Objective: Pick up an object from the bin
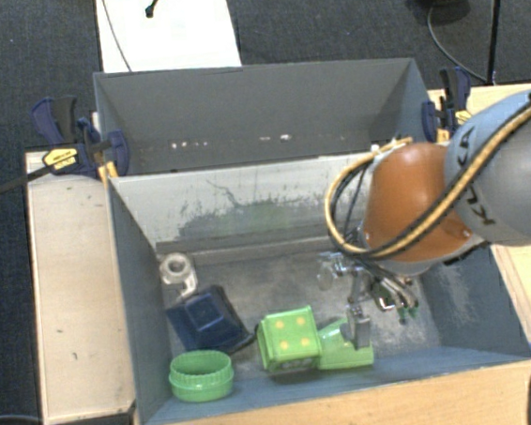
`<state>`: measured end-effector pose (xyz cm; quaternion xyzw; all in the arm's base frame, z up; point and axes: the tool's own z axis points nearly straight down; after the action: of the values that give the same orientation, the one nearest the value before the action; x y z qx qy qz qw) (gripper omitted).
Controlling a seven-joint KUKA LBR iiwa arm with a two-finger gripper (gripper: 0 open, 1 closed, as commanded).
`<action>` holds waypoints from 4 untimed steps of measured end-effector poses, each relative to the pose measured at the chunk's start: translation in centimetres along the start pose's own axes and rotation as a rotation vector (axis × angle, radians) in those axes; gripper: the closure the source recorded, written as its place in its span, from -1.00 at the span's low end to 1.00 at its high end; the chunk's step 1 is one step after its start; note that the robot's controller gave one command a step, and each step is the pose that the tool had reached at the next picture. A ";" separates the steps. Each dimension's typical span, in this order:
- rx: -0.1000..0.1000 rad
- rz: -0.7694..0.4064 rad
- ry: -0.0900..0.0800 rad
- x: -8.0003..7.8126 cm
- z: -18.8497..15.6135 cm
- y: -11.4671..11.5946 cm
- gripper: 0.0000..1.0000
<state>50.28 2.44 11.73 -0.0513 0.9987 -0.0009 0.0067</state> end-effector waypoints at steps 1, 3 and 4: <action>-0.007 -0.096 0.000 -2.3 3.6 3.9 -1.00; -0.005 -0.261 -0.003 1.1 4.6 8.6 -1.00; 0.004 -0.252 -0.009 -0.4 4.4 10.8 1.00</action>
Offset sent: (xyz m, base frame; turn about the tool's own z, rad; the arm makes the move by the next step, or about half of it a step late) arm -0.0094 0.0733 -0.0405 -0.2339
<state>49.68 13.21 7.29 -0.1765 0.9842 -0.0034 0.0113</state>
